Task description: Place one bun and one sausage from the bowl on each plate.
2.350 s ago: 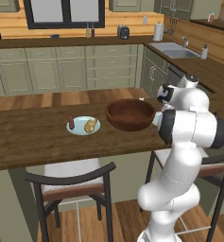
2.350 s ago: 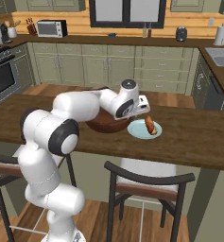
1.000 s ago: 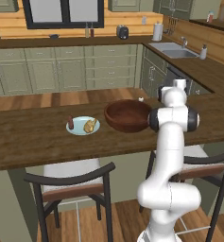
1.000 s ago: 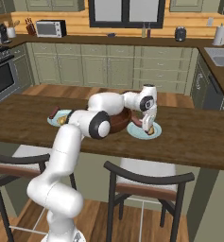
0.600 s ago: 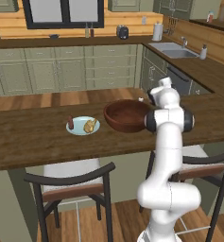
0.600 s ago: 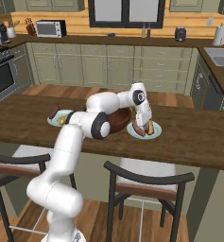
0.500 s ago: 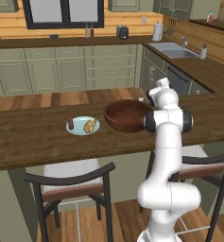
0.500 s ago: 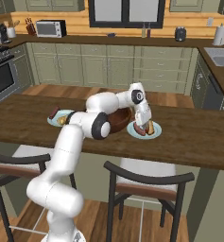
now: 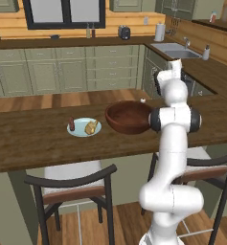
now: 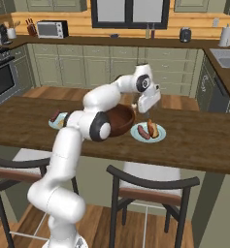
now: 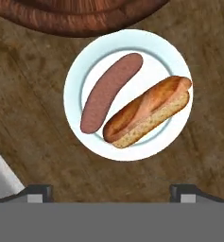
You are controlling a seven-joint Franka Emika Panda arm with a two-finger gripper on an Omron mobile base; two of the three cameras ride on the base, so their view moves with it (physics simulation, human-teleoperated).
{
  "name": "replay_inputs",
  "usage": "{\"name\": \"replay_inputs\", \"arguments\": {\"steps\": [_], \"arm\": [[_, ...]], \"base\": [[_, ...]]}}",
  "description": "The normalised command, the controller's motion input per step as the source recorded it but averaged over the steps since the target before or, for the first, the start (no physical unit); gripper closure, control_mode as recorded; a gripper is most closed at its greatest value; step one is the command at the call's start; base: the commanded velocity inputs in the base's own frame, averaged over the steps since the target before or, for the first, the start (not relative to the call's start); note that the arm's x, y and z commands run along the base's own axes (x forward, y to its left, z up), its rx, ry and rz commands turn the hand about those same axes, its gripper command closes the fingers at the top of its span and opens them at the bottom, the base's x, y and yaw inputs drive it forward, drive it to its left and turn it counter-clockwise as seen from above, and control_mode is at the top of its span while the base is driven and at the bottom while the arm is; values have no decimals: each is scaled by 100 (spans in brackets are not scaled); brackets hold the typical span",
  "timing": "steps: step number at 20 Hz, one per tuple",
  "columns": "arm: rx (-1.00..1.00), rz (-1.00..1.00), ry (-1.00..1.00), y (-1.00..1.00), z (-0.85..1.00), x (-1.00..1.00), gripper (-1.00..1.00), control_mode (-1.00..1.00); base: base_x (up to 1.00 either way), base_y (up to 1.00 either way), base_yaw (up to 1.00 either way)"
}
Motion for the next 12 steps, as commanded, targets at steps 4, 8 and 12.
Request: {"name": "replay_inputs", "arguments": {"steps": [4, 8, 12], "arm": [[-3, -9, -89, 38, 76, -100, -100, -100], [-8, -1, -80, 63, 62, -100, -100, -100], [-8, 0, -56, 65, 54, -100, -100, -100]], "base": [[0, 0, 0], [0, 0, 0], [0, 0, 0]]}}
